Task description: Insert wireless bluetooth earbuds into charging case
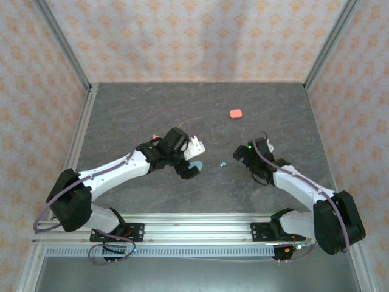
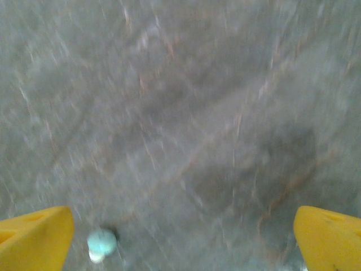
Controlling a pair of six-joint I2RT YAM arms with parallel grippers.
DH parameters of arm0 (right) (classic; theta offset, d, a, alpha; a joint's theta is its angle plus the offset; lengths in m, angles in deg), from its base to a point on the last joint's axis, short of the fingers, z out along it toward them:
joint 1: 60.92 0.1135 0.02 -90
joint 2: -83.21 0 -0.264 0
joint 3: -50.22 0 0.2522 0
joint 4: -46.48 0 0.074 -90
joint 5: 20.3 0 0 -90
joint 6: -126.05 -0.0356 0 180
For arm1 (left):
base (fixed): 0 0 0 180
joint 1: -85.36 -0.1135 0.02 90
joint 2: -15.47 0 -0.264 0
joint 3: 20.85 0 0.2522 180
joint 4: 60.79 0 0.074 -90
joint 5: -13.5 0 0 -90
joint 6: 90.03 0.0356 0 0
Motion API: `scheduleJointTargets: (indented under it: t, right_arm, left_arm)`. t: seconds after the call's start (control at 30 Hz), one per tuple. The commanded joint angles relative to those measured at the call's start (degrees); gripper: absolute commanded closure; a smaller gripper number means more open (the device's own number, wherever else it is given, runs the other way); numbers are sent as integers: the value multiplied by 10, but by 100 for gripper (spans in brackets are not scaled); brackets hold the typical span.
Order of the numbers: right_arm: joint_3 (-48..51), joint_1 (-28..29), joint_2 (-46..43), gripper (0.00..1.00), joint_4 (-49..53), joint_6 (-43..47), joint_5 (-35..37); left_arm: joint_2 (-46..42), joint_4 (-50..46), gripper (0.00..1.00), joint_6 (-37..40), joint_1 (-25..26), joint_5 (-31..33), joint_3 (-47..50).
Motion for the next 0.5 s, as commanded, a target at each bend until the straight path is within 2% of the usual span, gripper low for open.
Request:
scheduleJointTargets:
  t: [0.0, 0.07, 0.17, 0.23, 0.37, 0.47]
  right_arm:
    - [9, 24, -30, 0, 25, -57, 16]
    - [12, 34, -41, 0, 44, -61, 22]
    - [15, 44, -63, 0, 71, -62, 30]
    - [15, 47, -77, 4, 81, -58, 28]
    - [11, 48, -101, 12, 101, -45, 27]
    - [10, 48, -114, 13, 112, -42, 27]
  left_arm:
    - [28, -43, 3, 71, 16, -17, 5]
    - [45, -44, 5, 57, 17, -12, -7]
    - [86, -64, 14, 44, 16, 8, -35]
    - [120, -83, 18, 42, 16, 13, -58]
    - [167, -87, 19, 22, 15, 34, -86]
    - [182, -74, 19, 6, 12, 44, -93]
